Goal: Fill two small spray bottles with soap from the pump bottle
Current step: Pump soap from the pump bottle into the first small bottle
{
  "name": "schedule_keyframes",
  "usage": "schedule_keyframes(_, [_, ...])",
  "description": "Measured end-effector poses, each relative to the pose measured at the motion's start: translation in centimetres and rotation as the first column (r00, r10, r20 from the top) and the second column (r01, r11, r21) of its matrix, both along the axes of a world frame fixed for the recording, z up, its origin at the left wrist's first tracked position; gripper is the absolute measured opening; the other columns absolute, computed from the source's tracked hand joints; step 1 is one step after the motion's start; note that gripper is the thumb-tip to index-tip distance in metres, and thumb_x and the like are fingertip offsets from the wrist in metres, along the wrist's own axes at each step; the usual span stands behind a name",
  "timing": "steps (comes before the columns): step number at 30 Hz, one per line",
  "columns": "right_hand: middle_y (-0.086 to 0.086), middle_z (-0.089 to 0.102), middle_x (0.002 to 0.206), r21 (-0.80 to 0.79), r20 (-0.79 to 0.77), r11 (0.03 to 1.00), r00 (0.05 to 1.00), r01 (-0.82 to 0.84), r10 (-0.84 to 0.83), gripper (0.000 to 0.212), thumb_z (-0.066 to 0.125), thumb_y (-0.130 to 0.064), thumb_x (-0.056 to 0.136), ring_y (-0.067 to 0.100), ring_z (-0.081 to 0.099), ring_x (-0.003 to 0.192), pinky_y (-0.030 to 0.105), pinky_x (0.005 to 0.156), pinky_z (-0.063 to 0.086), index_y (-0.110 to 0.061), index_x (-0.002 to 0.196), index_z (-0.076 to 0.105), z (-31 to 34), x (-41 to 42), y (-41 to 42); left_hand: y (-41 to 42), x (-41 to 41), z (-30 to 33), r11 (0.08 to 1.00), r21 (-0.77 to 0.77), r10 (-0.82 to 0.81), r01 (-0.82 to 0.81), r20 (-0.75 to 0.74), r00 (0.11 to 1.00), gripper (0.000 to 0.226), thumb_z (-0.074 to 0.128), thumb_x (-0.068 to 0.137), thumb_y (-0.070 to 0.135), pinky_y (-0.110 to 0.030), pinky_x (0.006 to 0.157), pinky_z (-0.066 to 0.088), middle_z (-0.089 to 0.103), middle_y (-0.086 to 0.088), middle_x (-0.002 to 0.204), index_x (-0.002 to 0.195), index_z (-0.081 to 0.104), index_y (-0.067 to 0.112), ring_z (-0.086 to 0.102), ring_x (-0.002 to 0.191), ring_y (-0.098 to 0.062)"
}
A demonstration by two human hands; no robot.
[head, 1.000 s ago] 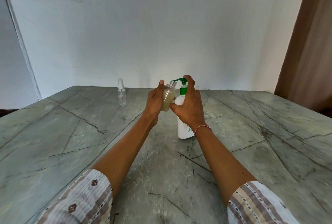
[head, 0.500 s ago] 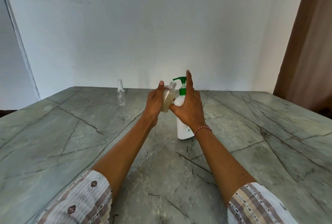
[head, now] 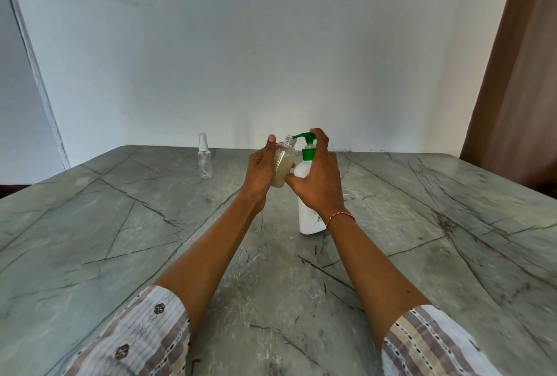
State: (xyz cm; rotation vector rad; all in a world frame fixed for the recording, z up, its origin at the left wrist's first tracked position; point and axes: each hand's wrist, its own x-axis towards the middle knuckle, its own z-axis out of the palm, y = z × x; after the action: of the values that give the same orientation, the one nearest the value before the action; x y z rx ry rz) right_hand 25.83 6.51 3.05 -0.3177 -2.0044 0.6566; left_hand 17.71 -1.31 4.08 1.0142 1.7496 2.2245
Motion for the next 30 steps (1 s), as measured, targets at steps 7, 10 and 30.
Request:
schedule_keyframes(7, [0.002, 0.049, 0.132, -0.009, -0.015, 1.0, 1.0, -0.003, 0.003, 0.095, 0.08, -0.026, 0.067, 0.022, 0.047, 0.111, 0.035, 0.086, 0.047, -0.021, 0.142, 0.022, -0.24, 0.02, 0.14, 0.05, 0.04, -0.1, 1.0, 0.003, -0.003, 0.003, 0.003, 1.0, 0.041, 0.034, 0.095, 0.046, -0.011, 0.047, 0.047, 0.067, 0.014, 0.056, 0.078, 0.064, 0.025, 0.063, 0.054, 0.002])
schedule_keyframes(10, [0.001, 0.047, 0.136, -0.02, -0.018, 1.0, 1.0, -0.008, 0.008, 0.103, 0.08, -0.031, 0.067, 0.022, 0.046, 0.115, 0.032, 0.089, 0.042, -0.026, 0.146, 0.013, -0.27, 0.04, 0.22, 0.09, 0.16, -0.02, 1.0, 0.004, -0.009, 0.009, 0.0, 1.0, 0.039, 0.033, 0.096, 0.046, -0.011, 0.047, 0.047, 0.068, 0.013, 0.058, 0.08, 0.063, 0.027, 0.064, 0.055, 0.002])
schedule_keyframes(30, [0.004, 0.051, 0.129, -0.01, -0.048, 1.0, 0.999, 0.005, -0.006, 0.09, 0.08, -0.022, 0.065, 0.022, 0.049, 0.108, 0.03, 0.081, 0.046, -0.019, 0.138, 0.028, -0.3, -0.17, 0.28, 0.07, 0.33, 0.12, 1.0, 0.018, 0.003, -0.003, 0.01, 1.0, 0.039, 0.034, 0.095, 0.046, -0.011, 0.053, 0.049, 0.066, 0.009, 0.064, 0.076, 0.063, 0.027, 0.063, 0.056, 0.0])
